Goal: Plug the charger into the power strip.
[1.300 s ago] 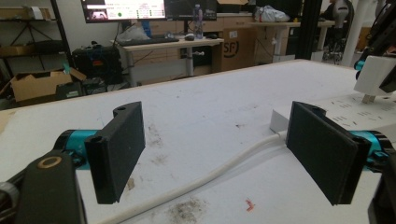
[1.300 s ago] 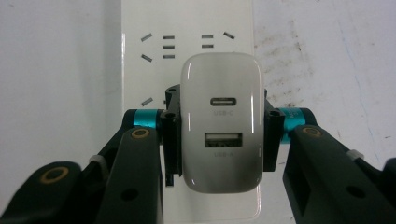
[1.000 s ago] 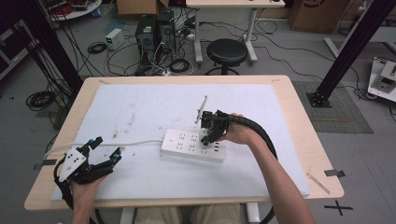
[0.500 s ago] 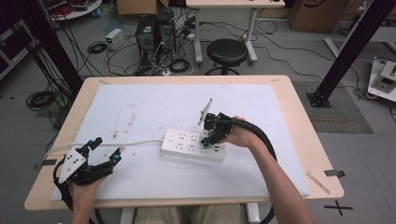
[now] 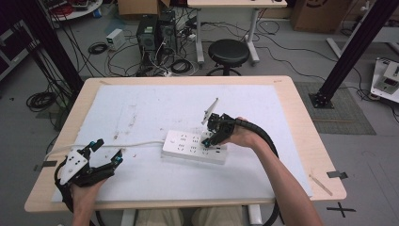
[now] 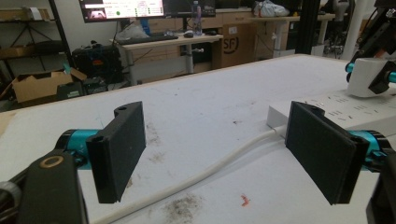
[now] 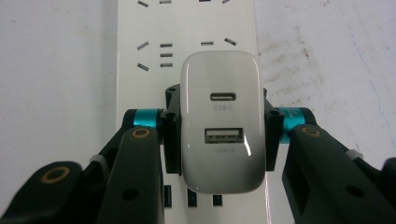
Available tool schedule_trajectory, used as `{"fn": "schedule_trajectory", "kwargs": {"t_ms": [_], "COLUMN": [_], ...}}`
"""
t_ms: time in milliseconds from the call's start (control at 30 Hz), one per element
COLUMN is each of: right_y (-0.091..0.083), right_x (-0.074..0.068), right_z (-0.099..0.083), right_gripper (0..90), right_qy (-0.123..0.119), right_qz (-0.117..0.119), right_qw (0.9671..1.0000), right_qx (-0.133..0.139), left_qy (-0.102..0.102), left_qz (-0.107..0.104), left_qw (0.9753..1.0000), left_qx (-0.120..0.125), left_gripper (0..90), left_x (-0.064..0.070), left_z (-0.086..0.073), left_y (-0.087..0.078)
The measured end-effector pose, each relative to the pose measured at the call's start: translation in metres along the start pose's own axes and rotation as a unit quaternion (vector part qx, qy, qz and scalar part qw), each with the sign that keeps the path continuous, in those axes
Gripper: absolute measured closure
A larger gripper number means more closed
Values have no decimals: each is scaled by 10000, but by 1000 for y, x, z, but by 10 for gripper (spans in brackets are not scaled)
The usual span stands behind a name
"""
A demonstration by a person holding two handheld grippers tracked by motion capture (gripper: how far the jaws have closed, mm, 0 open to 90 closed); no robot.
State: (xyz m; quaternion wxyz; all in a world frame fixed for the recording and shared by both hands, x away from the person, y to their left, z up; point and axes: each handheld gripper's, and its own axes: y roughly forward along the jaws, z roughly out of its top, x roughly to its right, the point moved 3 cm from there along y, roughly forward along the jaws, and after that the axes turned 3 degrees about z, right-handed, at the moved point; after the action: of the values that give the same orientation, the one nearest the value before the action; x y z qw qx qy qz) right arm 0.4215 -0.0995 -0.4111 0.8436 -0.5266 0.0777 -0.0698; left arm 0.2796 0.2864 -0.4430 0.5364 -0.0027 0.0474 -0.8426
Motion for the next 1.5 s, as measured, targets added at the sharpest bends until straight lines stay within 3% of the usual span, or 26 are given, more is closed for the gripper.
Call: {"fn": "schedule_trajectory", "kwargs": {"t_ms": [133, 200, 333, 500, 533, 667, 767, 867, 900, 1100, 1200, 1233, 1500], "right_y": [0, 1, 2, 1, 1, 1, 2, 2, 4, 5, 6, 6, 6], "right_x": [-1, -7, -9, -7, 0, 2, -5, -5, -13, -6, -4, -1, -2], "right_z": [0, 1, 3, 3, 1, 1, 2, 4, 5, 1, 1, -2, -2], "right_gripper": [638, 638, 638, 637, 637, 637, 638, 638, 638, 638, 638, 638, 636], "right_qy": [-52, -266, -302, -377, -173, -155, -239, -248, -382, -173, -178, -115, -164], "right_qz": [-10, -230, -333, -254, 7, 55, -150, -203, -482, -225, -182, -30, -72], "right_qw": [10000, 9993, 9989, 9989, 9998, 9999, 9995, 9994, 9979, 9996, 9997, 9998, 9998], "right_qx": [-5, -86, -141, -145, -29, -38, -111, -134, -221, -43, -4, 136, 130], "left_qy": [36, 15, 7, 66, 41, 48, 53, 53, 46, 66, 31, 8, 31], "left_qz": [-2, 8, 2, -55, -40, -26, -14, -14, -1, -3, 45, 65, 27], "left_qw": [10000, 10000, 10000, 9999, 10000, 10000, 10000, 10000, 10000, 10000, 10000, 10000, 9999], "left_qx": [-20, -10, -6, -65, -45, -46, -47, -47, -46, -56, -56, -35, -102], "left_gripper": [204, 204, 204, 204, 205, 205, 205, 205, 205, 205, 205, 205, 205], "left_x": [-1, -1, -1, 2, 1, 1, 0, 0, -1, -1, -4, -5, -5], "left_z": [1, 1, 1, 1, 1, 3, 3, 3, 4, 4, 4, 4, 2], "left_y": [0, 0, 1, 2, 3, 3, 3, 3, 2, 0, -3, -4, -4]}}
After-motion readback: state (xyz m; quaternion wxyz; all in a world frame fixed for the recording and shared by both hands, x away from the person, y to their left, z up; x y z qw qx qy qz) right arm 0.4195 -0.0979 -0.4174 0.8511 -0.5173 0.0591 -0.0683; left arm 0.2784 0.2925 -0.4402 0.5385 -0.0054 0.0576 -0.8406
